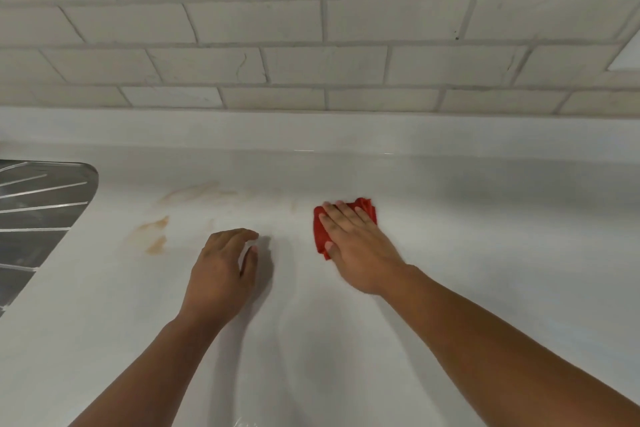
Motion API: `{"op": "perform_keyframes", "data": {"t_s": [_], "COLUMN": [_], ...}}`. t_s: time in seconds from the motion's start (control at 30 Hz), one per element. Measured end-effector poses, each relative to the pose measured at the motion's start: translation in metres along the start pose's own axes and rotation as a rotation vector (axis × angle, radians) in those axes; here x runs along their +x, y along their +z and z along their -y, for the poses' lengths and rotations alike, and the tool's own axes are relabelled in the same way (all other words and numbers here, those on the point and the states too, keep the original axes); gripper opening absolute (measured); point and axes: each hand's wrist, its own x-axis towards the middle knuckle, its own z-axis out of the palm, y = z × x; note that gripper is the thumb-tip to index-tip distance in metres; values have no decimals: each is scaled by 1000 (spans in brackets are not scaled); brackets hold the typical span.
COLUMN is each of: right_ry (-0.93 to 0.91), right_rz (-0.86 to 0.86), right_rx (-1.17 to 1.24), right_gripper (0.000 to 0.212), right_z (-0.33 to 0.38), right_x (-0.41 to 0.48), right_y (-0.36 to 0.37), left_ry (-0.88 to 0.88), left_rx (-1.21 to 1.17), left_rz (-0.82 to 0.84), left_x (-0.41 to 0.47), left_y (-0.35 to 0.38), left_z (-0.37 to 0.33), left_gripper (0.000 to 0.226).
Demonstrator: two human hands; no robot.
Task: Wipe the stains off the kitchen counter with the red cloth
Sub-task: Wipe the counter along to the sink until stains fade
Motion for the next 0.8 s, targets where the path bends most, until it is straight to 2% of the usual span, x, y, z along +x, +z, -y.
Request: {"op": "perform_keyframes", "data": {"t_s": [0.13, 0.23, 0.4, 0.63, 0.8], "right_ry": [185, 279, 333, 423, 613], "right_rz": [-67, -68, -105, -112, -91], "right_rx": [-14, -25, 46, 52, 22], "right_gripper": [69, 60, 48, 59, 60], "right_z": [-57, -87, -79, -73, -110], "right_x": [-29, -42, -44, -57, -30], "right_y": [-12, -19, -17, -16, -28], "left_ry": [-5, 37, 29, 95, 90], "left_rx": [-15, -39, -86, -139, -144], "left_rz": [0, -3, 31, 112, 109], "left_x": [8, 16, 27, 42, 47], "left_y": [-1, -1, 7, 26, 23], "left_z": [1, -2, -12, -30, -21], "left_gripper": [20, 20, 20, 21, 23]}}
